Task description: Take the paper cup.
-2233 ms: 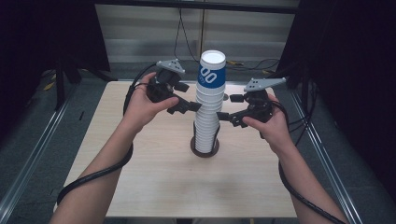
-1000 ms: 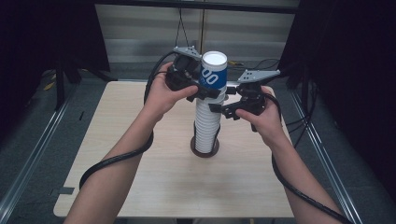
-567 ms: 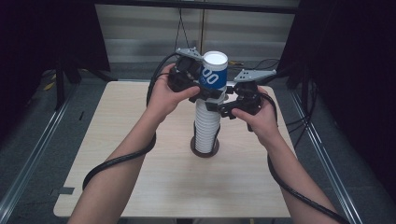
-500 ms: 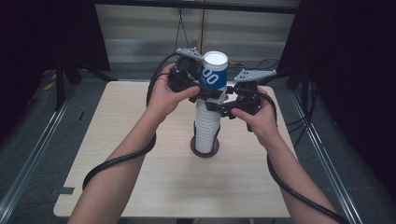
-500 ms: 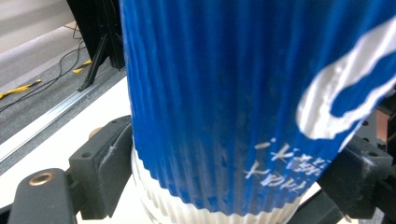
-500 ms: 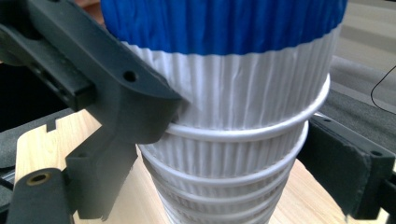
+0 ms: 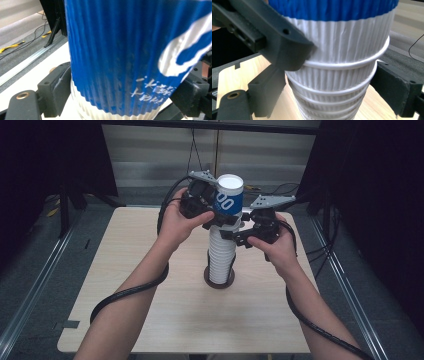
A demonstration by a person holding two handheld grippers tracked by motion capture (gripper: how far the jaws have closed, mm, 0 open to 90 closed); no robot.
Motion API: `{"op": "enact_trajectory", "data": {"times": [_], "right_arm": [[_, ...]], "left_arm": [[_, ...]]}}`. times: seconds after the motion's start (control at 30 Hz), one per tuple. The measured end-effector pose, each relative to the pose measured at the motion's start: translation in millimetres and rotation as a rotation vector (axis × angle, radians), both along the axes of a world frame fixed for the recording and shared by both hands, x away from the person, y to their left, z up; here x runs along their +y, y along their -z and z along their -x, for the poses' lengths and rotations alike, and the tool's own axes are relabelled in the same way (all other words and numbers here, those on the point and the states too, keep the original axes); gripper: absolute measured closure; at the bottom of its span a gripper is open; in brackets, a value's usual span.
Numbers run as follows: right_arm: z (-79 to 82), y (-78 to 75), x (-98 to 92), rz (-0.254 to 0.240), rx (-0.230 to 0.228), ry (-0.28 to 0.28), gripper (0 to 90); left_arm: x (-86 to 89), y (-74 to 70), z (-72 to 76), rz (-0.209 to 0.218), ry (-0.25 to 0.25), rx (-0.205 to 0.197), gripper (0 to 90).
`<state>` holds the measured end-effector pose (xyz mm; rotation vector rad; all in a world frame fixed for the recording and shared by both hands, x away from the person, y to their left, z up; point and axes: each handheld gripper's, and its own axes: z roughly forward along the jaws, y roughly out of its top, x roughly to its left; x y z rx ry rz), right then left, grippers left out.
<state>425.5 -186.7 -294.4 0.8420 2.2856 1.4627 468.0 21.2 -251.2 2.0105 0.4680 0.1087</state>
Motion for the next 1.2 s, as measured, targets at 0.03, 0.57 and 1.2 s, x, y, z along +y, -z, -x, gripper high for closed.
{"op": "enact_trajectory", "data": {"times": [0.03, 0.57, 1.2], "right_arm": [[0.1, -0.1, 0.0, 0.003, -0.003, 0.000, 12.0], [0.5, -0.4, -1.2, 0.015, -0.003, -0.002, 12.2], [-1.5, 1.3, -2.4, 0.013, 0.000, -0.006, 12.2]], "left_arm": [[0.2, -0.4, 0.1, 0.002, -0.003, 0.000, 14.6], [3.4, -17.4, 2.0, 0.030, -0.038, -0.020, 16.6], [5.9, -35.3, 2.7, 0.021, -0.053, -0.018, 17.1]]}}
